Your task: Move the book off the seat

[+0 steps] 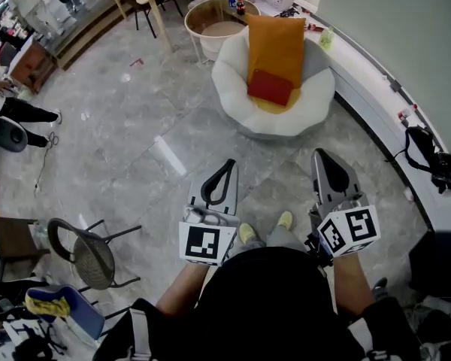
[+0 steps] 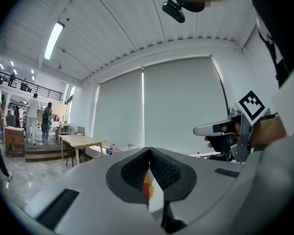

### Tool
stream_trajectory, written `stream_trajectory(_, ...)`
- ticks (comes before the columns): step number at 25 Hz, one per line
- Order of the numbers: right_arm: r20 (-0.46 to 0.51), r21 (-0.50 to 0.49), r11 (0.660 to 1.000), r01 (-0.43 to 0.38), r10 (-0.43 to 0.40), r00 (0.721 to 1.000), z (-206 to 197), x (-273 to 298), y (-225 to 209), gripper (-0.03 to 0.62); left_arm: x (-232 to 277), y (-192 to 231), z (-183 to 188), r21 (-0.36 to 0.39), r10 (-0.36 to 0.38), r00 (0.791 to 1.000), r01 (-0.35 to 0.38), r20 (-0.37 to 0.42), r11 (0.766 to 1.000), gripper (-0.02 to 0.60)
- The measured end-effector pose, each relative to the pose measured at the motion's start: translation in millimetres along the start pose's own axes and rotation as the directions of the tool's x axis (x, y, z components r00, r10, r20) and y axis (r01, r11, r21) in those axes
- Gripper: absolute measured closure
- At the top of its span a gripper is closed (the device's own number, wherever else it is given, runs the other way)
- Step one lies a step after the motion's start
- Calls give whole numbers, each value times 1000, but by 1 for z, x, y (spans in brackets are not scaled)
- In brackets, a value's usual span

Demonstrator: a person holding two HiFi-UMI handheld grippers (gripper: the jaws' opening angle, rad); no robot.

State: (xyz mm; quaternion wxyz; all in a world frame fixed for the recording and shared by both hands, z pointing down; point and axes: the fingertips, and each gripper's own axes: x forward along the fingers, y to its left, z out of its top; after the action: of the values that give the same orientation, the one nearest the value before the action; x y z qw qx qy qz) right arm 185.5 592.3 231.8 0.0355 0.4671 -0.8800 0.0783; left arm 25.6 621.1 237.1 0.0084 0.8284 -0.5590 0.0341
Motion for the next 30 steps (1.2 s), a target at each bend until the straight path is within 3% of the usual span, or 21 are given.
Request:
stream_trajectory(14, 22, 39, 999, 21, -22, 1000, -2, 24, -30, 585, 28, 3, 1, 25, -21, 1000, 21, 6, 999, 571)
stream_trajectory(21, 29, 37, 999, 17, -18, 999, 7, 62, -58, 585, 71, 17, 6, 43, -20, 1000, 20, -1, 999, 571)
stream_trajectory(26, 22, 53, 998, 18, -20, 1000, 9, 94, -90, 585, 112, 24, 10, 103, -19, 1000, 19, -5, 994, 571)
stream_trajectory(30, 12, 67, 997, 27, -28, 1000, 13, 119, -118, 585, 150, 29, 12, 97, -19, 1000, 20, -11, 995, 571)
